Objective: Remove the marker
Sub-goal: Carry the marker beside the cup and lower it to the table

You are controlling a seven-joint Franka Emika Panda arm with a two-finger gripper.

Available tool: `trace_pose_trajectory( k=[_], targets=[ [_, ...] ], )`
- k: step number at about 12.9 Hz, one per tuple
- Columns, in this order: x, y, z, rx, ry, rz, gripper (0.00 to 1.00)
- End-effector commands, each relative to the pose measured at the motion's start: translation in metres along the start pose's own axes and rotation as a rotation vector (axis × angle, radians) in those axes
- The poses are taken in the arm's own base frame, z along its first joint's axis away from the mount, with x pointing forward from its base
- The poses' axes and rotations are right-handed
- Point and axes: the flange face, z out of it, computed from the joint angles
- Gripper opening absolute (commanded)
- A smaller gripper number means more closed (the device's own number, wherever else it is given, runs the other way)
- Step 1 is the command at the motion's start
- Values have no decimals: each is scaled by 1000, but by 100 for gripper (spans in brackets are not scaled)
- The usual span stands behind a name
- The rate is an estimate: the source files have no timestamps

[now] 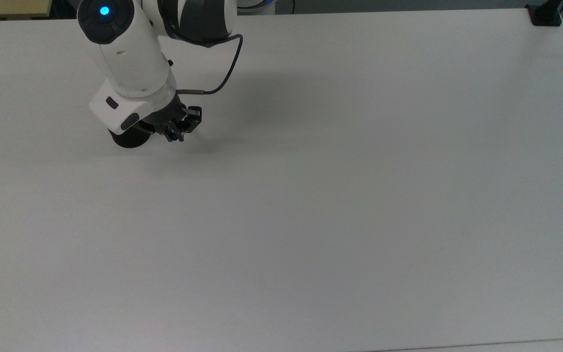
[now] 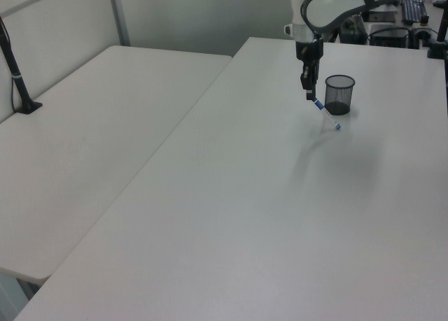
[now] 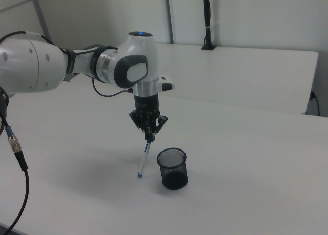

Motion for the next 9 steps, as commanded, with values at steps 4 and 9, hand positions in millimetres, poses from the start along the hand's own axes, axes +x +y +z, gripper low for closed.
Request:
trace_pose_trajectory(
  k=[4,9],
  targets=[
    [13,-29,51,-91,94,32,2],
    [14,-26,64,-112,88,20,67]
  ],
)
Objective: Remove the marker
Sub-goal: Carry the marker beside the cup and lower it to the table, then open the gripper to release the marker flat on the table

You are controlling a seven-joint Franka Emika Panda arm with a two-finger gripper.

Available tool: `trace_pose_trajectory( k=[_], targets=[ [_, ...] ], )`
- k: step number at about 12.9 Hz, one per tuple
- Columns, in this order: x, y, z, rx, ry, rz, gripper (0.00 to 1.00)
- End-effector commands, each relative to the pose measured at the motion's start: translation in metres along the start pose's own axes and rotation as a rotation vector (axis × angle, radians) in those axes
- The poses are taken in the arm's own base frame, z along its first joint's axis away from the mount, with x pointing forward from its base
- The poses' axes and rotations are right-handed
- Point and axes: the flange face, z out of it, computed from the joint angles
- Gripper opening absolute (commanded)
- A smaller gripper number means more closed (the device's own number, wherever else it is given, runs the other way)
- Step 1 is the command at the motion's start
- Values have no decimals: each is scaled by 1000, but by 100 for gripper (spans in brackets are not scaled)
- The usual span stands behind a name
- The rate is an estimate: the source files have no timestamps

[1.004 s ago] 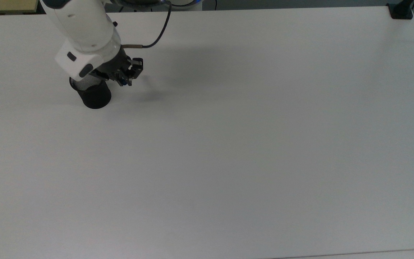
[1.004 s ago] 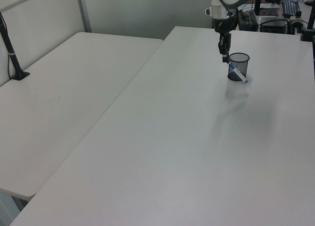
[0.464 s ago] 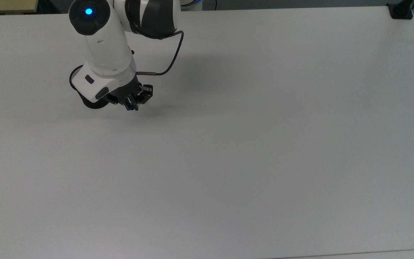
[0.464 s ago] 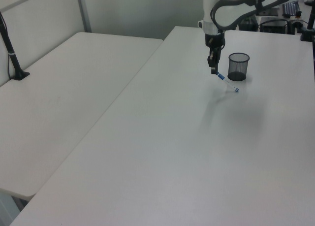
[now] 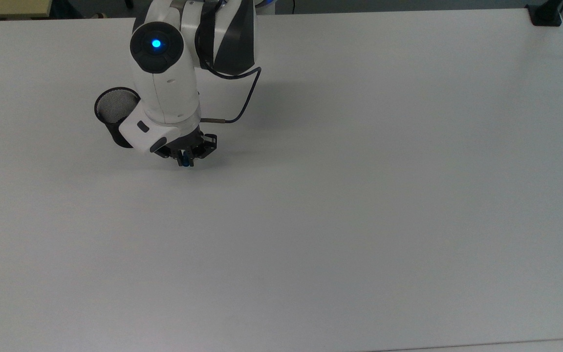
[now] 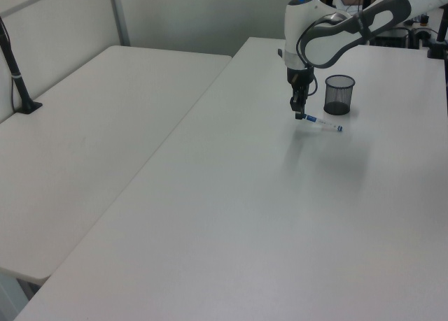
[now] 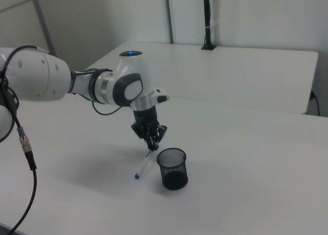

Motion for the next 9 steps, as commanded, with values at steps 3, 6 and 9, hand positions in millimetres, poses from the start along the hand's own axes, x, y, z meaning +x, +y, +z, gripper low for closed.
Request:
trace_pose_trajectory(
  k=[3,6,9],
  targets=[
    [-2,1,-29,-8,61,26,100],
    [-7,3,-87,-5,91,40,100],
    [-20,7,-167,1,108,120,100]
  ],
)
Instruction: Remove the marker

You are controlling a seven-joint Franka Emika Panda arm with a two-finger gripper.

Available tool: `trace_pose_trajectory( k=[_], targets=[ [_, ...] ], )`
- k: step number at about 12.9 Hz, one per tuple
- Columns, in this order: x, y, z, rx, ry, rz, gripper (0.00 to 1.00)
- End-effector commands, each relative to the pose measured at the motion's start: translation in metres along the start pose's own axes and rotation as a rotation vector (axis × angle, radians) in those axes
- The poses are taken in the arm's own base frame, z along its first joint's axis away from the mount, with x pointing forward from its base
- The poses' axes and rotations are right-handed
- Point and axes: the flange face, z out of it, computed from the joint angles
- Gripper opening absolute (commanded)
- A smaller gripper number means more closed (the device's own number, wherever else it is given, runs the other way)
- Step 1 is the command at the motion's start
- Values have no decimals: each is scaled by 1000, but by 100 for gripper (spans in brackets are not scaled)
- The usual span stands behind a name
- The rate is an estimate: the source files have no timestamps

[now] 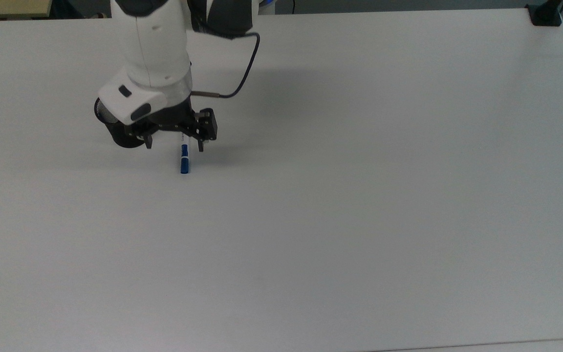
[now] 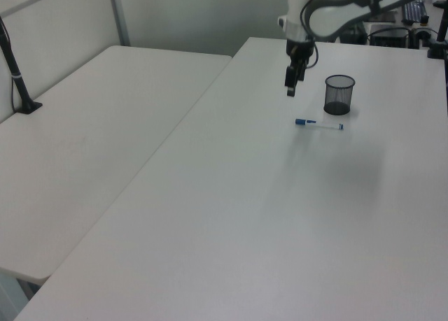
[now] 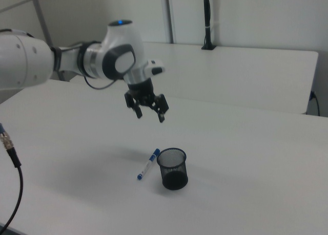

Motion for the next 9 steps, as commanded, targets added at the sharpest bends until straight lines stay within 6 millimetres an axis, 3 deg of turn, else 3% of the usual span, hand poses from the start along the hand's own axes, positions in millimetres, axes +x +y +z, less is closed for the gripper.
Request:
trace_pose_trajectory(
  k=[1,4,6,9],
  targets=[
    [-22,3,-106,5,18,109,100],
    [-56,12,-170,15,20,192,100],
    [-73,10,-187,25,-22,191,100],
    [-89,10,-197,75,-75,208,100]
  ],
)
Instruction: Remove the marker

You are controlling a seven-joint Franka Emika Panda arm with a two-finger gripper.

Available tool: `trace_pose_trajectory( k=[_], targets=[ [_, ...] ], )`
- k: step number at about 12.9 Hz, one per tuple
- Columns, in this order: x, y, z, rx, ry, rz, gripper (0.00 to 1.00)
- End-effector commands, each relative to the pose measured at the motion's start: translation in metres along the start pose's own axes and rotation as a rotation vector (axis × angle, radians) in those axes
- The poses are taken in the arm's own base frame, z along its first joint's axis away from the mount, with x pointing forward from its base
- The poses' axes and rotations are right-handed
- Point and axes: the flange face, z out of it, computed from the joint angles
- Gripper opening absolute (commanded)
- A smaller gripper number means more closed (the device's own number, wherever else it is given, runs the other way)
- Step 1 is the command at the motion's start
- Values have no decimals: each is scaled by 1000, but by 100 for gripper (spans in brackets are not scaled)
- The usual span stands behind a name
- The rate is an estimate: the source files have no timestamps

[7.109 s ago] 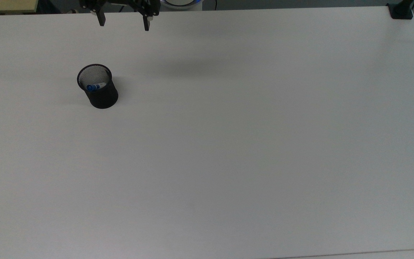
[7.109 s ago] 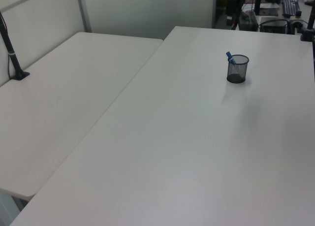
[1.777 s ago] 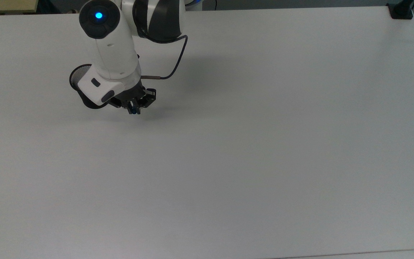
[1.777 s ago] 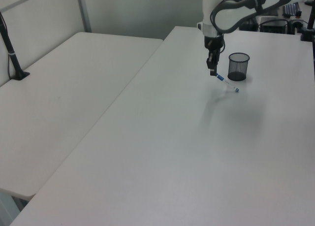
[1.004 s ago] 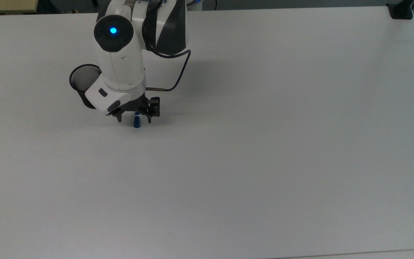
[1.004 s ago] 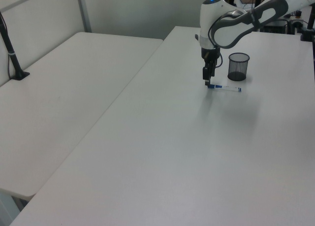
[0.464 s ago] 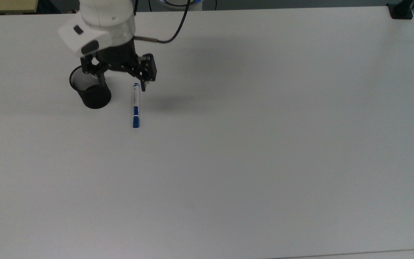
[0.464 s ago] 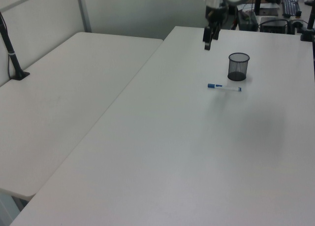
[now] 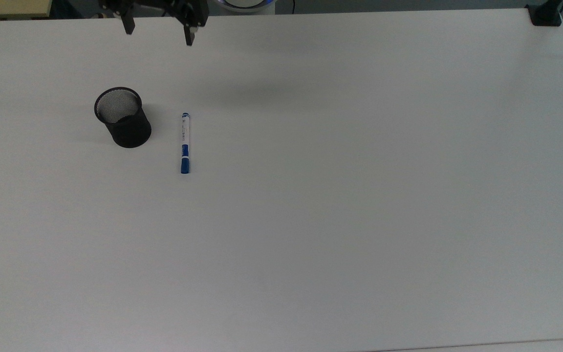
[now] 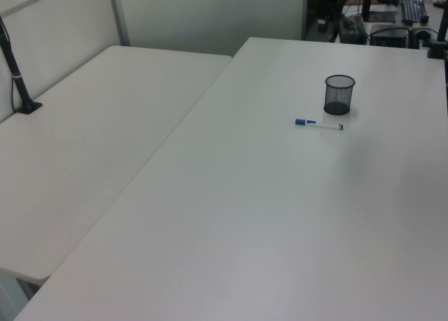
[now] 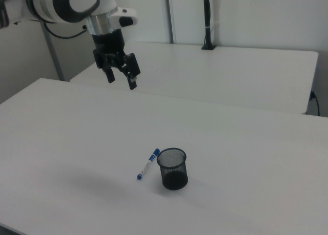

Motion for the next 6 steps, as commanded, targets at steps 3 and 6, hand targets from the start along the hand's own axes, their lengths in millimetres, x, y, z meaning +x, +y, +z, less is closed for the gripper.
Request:
trace_pose_trajectory(
  k=[3,6],
  targets=[
    [-19,6,-6,67,-45,45,100],
    [-16,18,-10,68,-14,-35,100]
  ],
)
